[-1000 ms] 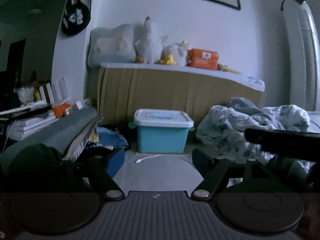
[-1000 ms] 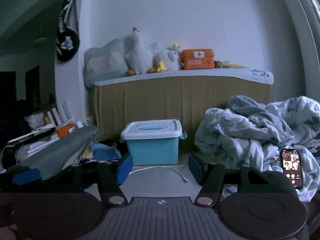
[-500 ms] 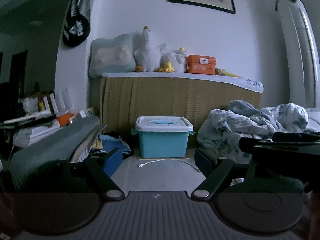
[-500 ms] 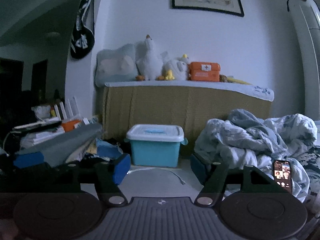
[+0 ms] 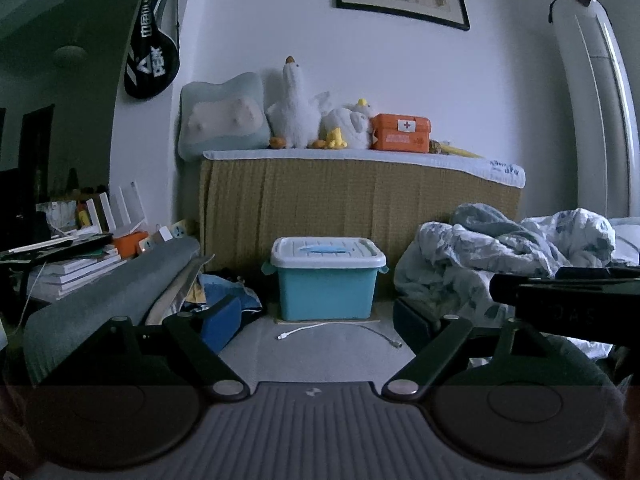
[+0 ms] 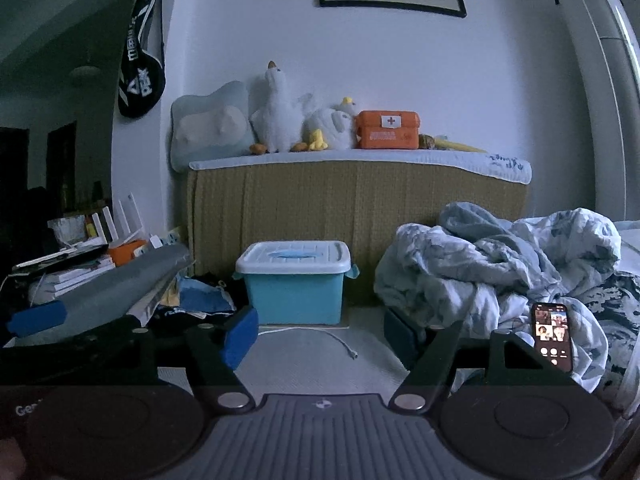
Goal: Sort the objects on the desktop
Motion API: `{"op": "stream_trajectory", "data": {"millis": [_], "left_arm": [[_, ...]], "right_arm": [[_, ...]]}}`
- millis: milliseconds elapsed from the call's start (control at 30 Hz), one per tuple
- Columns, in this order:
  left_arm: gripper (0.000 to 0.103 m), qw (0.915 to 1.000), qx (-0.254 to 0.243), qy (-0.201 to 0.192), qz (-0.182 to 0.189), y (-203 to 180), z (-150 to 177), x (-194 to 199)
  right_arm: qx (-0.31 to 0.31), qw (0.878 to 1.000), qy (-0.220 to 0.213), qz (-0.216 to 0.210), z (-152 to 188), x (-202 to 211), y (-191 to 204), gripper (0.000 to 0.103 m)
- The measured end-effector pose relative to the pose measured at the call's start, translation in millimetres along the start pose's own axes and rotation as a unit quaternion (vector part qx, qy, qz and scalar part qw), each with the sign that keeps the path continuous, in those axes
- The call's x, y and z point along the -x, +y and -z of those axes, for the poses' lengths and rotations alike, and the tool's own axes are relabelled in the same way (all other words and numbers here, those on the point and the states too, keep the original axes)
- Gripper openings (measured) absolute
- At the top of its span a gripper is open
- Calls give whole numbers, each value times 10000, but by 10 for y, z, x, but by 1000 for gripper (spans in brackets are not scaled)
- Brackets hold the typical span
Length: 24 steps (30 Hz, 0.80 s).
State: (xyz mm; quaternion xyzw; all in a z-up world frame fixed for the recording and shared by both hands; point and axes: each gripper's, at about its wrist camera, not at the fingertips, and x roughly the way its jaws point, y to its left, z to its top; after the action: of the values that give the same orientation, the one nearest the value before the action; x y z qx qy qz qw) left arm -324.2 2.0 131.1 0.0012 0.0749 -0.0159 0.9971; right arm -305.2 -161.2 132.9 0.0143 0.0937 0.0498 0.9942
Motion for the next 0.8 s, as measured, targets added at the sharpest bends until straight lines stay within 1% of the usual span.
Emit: {"op": "stream_trajectory", "data": {"millis": [100, 200, 233, 300, 367, 467, 567, 667, 733, 800], "left_arm": [[90, 9999, -95, -34, -65, -22, 74, -10], [90, 9997, -189, 58, -106, -57, 173, -84], [90, 9997, -207, 100, -110, -66, 202, -113], [91, 9997, -174, 140, -21, -54, 222, -148], [93, 9998, -187, 84, -25, -48, 240, -152], [94, 9998, -125, 124, 76, -14, 286, -192], [94, 9995, 69, 249, 208, 45, 300, -232], [96, 9996, 41, 253, 138, 38, 307, -227], [96, 9995, 19, 249, 184, 34, 310, -230], [96, 9995, -21, 269, 185, 25, 315, -244]], "right_arm": [[59, 10000, 47, 18, 4, -15, 27, 73], [163, 9998, 30, 51, 79, -34, 66, 76], [241, 9996, 89, 102, 103, -69, 81, 76], [383, 9989, 206, 198, 148, -138, 106, 76], [366, 9988, 276, 188, 179, -184, 91, 76], [309, 9984, 412, 213, 210, -230, 72, 76], [317, 9985, 323, 301, 217, -227, 79, 76], [460, 9984, 132, 315, 228, -189, 104, 76], [435, 9986, 103, 268, 224, -178, 89, 76], [286, 9994, 118, 133, 219, -194, 39, 76]]}}
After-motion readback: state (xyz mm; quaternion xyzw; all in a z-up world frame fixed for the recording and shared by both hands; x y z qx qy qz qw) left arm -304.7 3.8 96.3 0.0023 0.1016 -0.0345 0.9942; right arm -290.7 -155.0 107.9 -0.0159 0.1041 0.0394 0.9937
